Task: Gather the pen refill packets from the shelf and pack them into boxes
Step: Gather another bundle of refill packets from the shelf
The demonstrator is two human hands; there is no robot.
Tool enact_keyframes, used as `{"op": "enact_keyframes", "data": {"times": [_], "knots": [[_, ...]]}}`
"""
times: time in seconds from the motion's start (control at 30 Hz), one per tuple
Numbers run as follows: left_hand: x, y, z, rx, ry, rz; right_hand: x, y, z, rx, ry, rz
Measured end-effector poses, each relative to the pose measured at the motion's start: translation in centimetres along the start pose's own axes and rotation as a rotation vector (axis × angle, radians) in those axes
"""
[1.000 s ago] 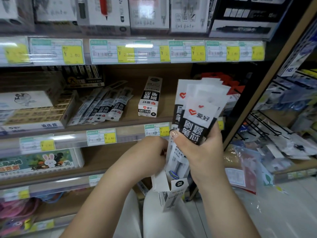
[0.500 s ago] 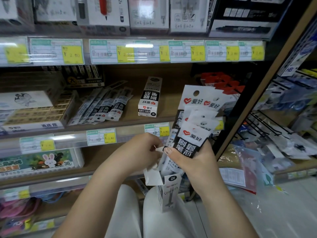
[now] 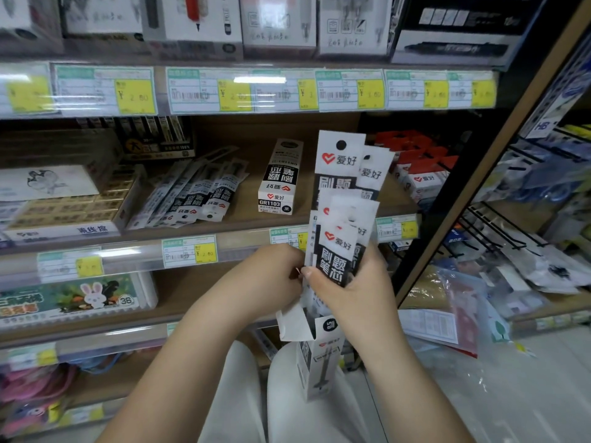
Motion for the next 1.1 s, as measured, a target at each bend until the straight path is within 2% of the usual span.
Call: {"op": "enact_keyframes", "data": {"times": [0.1,0.3,0.53,0.67,0.93,1.1], "knots": [[-0.2,-0.1,0.0,0.014,-0.01,-0.002,0.9,-0.5,0.5,0.014,-0.045,0.054],[-0.4,-0.1,0.2,0.017,-0.051,0.009,1.2,0.0,1.0,-0.032,-0.205,-0.086],[0.4,0.2,0.5,0.03,-0.037,-0.012,0.9,0.4,1.0,-0.09,-0.263,-0.111],[0.5,0.0,0.6,0.008,-0.048,-0.051,0.7,0.6,1.4,-0.191,-0.339,-0.299],[0.9,-0.1,0.9,0.032,-0.104,-0.041,0.8,0.6,1.5,-0.063,-0.295,-0.286],[0.8,-0.2,0.8,0.026,-0.085,-0.05,0.4,0.9,1.1,-0.101,-0.199,-0.141]]}}
Point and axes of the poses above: each hand's wrist, its own z-axis away from the middle knuckle, its own y-axis out of the back of the hand, x = y × z, the point moved 1 cm from there along -z, towards the middle knuckle, and after that the axes turned 5 degrees about -z, right-handed, at the moved point
